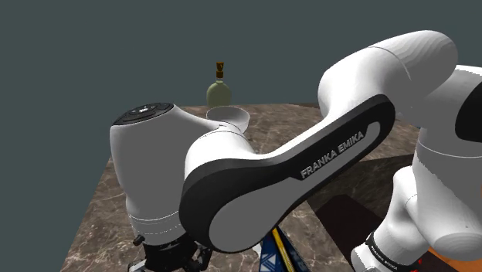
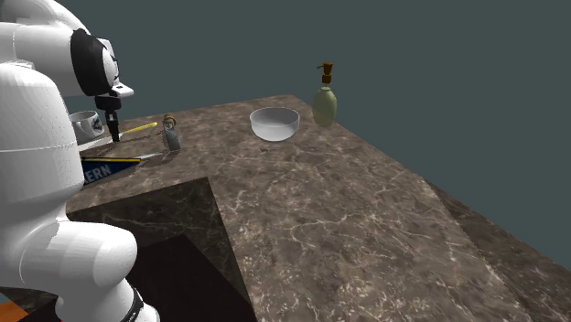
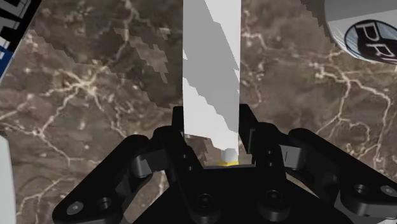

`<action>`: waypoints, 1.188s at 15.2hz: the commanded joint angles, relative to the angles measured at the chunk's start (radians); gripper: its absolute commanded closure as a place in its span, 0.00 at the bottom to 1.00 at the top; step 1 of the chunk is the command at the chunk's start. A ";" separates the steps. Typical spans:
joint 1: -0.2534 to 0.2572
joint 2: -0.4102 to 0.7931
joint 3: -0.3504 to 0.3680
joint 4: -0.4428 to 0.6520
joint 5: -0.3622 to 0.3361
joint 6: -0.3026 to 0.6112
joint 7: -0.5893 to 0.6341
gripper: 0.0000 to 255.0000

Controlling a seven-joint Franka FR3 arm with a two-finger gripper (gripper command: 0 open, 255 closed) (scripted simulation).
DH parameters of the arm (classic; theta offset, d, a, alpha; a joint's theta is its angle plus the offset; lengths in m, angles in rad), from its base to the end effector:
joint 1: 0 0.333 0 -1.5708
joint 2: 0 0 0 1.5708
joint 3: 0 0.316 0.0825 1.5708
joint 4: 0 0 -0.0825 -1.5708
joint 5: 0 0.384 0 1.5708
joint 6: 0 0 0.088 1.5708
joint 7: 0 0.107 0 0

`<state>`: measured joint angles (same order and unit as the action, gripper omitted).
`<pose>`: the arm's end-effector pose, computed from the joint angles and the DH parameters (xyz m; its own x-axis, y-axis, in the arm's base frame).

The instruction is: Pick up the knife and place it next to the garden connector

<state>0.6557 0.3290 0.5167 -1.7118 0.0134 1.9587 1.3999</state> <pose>0.2718 0.5751 0.4160 0.9528 -0.2473 -0.1763 -0.2491 -0.9684 0.0121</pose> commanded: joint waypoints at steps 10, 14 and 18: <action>0.000 0.001 0.000 0.001 -0.001 0.000 0.000 0.00; -0.008 -0.019 0.001 0.103 0.008 -0.121 -0.005 0.00; -0.008 -0.019 0.001 0.103 0.008 -0.121 -0.005 0.00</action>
<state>0.6471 0.3093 0.5178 -1.6113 0.0219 1.8402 1.3940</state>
